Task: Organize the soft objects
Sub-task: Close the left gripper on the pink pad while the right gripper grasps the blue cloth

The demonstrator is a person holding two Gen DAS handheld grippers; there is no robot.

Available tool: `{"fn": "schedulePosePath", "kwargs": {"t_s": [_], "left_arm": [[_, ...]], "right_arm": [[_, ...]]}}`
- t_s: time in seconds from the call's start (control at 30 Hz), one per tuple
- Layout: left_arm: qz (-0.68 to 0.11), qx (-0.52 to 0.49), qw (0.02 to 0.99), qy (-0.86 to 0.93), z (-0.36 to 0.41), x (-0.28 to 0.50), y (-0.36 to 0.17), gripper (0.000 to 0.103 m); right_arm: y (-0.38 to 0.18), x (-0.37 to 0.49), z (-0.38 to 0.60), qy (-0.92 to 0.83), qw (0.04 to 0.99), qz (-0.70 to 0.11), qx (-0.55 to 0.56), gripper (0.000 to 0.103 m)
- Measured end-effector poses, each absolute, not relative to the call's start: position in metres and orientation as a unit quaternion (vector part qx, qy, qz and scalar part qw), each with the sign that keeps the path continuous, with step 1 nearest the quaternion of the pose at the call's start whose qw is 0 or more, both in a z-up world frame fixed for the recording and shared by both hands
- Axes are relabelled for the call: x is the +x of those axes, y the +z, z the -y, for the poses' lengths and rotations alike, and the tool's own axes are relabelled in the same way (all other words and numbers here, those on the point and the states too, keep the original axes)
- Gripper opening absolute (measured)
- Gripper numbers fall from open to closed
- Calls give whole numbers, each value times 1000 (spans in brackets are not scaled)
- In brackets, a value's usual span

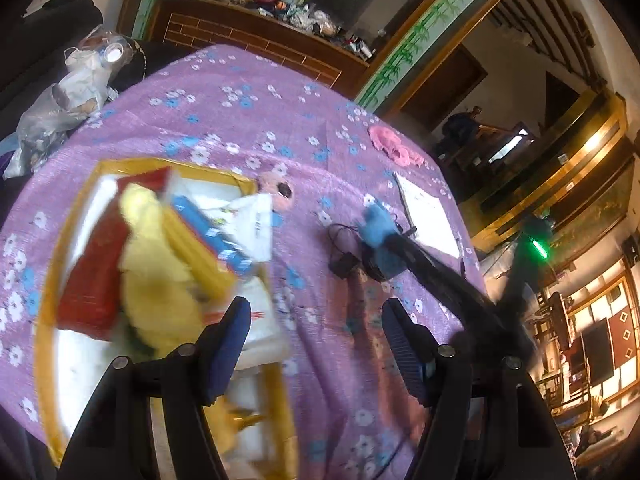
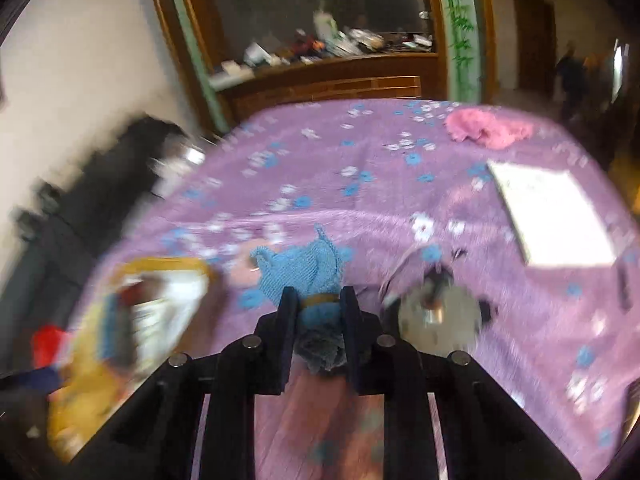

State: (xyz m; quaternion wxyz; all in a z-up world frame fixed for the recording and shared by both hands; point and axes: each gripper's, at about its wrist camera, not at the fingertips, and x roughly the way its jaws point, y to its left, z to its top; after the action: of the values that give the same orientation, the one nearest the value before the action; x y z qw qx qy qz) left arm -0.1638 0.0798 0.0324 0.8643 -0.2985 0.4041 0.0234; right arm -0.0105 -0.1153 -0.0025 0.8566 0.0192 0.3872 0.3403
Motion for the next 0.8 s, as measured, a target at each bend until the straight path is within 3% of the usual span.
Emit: {"fn": "schedulePosePath", "kwargs": {"t_s": [0.43, 0.8], "left_arm": [[-490, -242, 835, 66, -25, -58, 3, 71], [-538, -223, 802, 133, -81, 38, -27, 71]], "right_arm": [[-52, -34, 224, 381, 830, -389, 118, 21], [-59, -28, 232, 395, 813, -400, 148, 22]]}}
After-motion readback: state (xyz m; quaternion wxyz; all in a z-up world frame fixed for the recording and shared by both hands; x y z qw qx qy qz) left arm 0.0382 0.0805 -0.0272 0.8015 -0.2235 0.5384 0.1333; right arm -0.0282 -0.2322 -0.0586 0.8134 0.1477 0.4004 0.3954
